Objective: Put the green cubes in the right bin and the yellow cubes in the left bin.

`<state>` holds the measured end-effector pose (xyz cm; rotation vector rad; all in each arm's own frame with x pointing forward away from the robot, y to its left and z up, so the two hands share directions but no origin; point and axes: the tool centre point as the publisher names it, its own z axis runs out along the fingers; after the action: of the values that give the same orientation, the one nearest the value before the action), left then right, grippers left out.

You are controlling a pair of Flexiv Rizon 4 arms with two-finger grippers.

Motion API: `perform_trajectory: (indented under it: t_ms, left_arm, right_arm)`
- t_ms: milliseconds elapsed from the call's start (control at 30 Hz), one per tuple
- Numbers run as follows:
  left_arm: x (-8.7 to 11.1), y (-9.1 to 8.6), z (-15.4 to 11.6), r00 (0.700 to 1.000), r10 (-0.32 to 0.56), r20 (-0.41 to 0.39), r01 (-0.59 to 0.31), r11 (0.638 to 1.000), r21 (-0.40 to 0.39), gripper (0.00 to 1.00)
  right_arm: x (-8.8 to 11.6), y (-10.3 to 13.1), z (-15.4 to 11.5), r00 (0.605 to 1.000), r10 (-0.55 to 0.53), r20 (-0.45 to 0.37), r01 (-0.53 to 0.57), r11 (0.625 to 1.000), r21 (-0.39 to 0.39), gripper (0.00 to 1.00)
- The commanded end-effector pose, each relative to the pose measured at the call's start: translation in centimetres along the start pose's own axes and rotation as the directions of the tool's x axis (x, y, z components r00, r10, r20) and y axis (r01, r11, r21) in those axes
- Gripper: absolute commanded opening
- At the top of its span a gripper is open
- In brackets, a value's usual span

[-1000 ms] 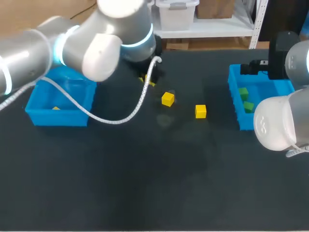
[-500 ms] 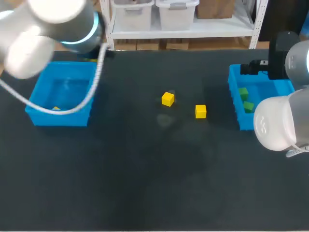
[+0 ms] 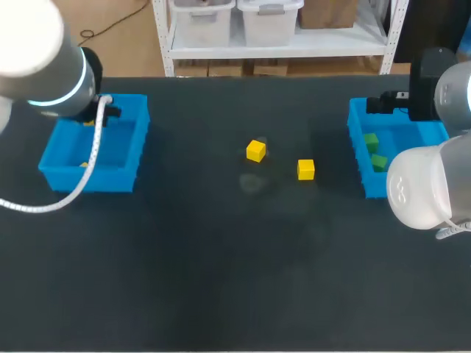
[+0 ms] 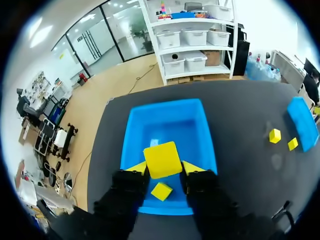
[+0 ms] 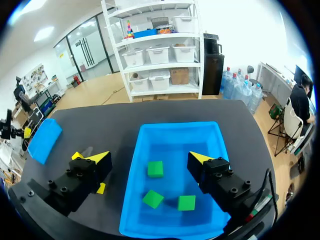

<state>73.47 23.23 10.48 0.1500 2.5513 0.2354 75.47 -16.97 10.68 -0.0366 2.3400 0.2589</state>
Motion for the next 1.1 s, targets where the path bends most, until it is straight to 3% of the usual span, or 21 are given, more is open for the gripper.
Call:
perform_trajectory:
  t_ms: [33, 133, 233, 367, 500, 633, 900, 1100]
  left_arm:
    - [-0.5, 0.0, 0.8, 1.0, -0.007, 0.001, 0.007, 1.0, 0.002, 1.0]
    - [-1.8, -0.1, -0.2, 1.0, 0.009, 0.03, -0.009, 1.0, 0.008, 1.0]
    - [-3.5, -1.3, -1.8, 0.997, 0.025, 0.066, -0.03, 0.997, 0.067, 1.0]
    - [-5.5, -4.9, -4.3, 0.988, 0.101, 0.117, -0.12, 0.979, 0.164, 1.0]
    - [-6.2, -9.9, -6.2, 0.964, 0.215, 0.156, -0.248, 0.94, 0.235, 1.0]
    - [-6.0, -14.9, -7.3, 0.943, 0.292, 0.161, -0.331, 0.881, 0.338, 1.0]
    - [-3.6, -22.6, -7.3, 0.867, 0.476, 0.149, -0.491, 0.76, 0.426, 1.0]
    - [-1.8, -26.4, -4.3, 0.826, 0.555, 0.095, -0.54, 0.731, 0.417, 1.0]
  right_arm:
    - [0.0, 0.1, -0.1, 1.0, 0.0, -0.001, 0.0, 1.0, 0.003, 1.0]
    - [0.0, 0.1, -0.1, 1.0, 0.0, -0.001, 0.0, 1.0, 0.003, 1.0]
    - [0.0, 0.1, -0.1, 1.0, 0.0, -0.001, 0.0, 1.0, 0.003, 1.0]
    - [0.0, 0.1, -0.1, 1.0, 0.0, -0.001, 0.0, 1.0, 0.003, 1.0]
    - [0.0, 0.1, -0.1, 1.0, 0.0, -0.001, 0.0, 1.0, 0.003, 1.0]
    - [0.0, 0.1, -0.1, 1.0, 0.0, -0.001, 0.0, 1.0, 0.003, 1.0]
    - [0.0, 0.1, -0.1, 1.0, 0.0, -0.001, 0.0, 1.0, 0.003, 1.0]
    - [0.0, 0.1, -0.1, 1.0, 0.0, -0.001, 0.0, 1.0, 0.003, 1.0]
